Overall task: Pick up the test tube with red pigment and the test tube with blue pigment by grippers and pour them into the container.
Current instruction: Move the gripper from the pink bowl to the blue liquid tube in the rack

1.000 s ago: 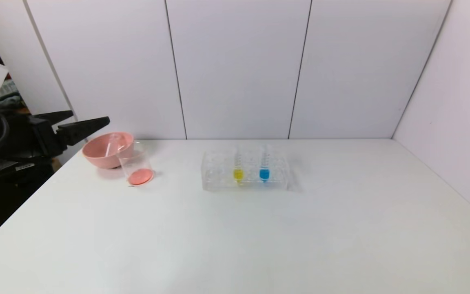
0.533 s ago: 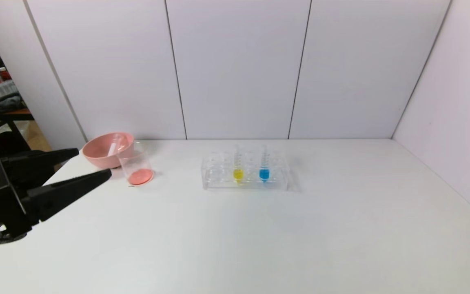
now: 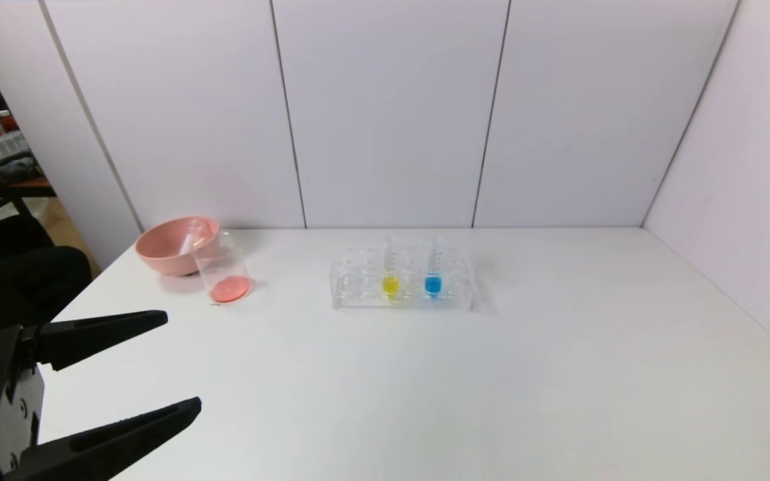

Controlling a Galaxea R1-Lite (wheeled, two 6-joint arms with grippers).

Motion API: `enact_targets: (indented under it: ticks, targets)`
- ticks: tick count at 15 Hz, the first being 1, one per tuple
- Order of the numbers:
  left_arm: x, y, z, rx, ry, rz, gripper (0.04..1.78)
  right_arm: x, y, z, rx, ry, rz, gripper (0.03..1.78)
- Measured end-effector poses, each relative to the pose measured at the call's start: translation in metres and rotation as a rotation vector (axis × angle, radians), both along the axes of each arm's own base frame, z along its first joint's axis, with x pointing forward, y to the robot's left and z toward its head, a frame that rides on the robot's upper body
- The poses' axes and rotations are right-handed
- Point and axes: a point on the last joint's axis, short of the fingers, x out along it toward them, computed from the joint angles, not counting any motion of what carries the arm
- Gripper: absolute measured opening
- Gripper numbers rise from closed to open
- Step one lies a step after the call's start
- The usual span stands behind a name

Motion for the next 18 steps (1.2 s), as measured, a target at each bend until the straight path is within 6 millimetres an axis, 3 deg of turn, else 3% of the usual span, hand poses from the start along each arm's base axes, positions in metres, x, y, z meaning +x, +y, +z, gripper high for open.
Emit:
enact_targets:
  ticks: [4, 8, 18]
  targets:
    - [0.018, -0.015, -0.007, 0.041, 0.033, -0.063, 1.76, 0.000, 0.000, 0.000, 0.000, 0.000, 0.000, 1.77]
    - [0.050, -0.037, -0.013, 0.038, 0.027, -0.109, 1.76, 0.000, 0.000, 0.000, 0.000, 0.000, 0.000, 1.77]
    - [0.125, -0.109, -0.047, 0.056, 0.067, -0.224, 1.76, 0.000, 0.000, 0.000, 0.000, 0.000, 0.000, 1.77]
